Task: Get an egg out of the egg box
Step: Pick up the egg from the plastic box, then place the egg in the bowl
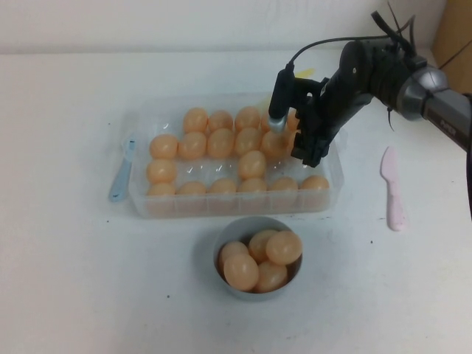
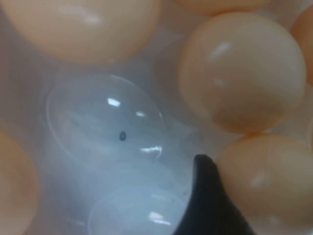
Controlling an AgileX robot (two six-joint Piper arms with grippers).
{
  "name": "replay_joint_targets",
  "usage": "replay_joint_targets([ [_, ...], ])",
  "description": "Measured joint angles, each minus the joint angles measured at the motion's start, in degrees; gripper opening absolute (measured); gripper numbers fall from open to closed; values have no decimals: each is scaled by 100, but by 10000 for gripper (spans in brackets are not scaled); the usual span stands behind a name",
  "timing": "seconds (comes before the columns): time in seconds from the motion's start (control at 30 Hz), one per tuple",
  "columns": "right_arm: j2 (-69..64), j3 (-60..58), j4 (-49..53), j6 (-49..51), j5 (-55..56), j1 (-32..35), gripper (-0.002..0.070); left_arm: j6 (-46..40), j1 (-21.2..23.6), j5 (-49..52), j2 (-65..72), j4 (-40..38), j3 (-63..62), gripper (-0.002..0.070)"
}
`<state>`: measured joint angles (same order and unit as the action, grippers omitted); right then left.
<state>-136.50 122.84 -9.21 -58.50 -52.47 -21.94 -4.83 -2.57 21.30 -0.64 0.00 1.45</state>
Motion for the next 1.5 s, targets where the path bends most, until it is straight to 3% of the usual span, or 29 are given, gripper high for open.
replay_joint_targets([
  [0.33,145,9,-26,-3,-224,0,373,0,0,0,0,0,0,-4],
  [0.73,1397,-4,-338,27,-1786,0,372,0,0,0,0,0,0,-4],
  [0.97,2194,-385,-698,153,-1829,-319,372,0,0,0,0,0,0,-4],
  [1.3,2672,-1899,-807,153,-1843,-1217,371,0,0,0,0,0,0,-5],
  [1.5,2589,-2413,-924,153,-1168,-1307,371,0,0,0,0,0,0,-5],
])
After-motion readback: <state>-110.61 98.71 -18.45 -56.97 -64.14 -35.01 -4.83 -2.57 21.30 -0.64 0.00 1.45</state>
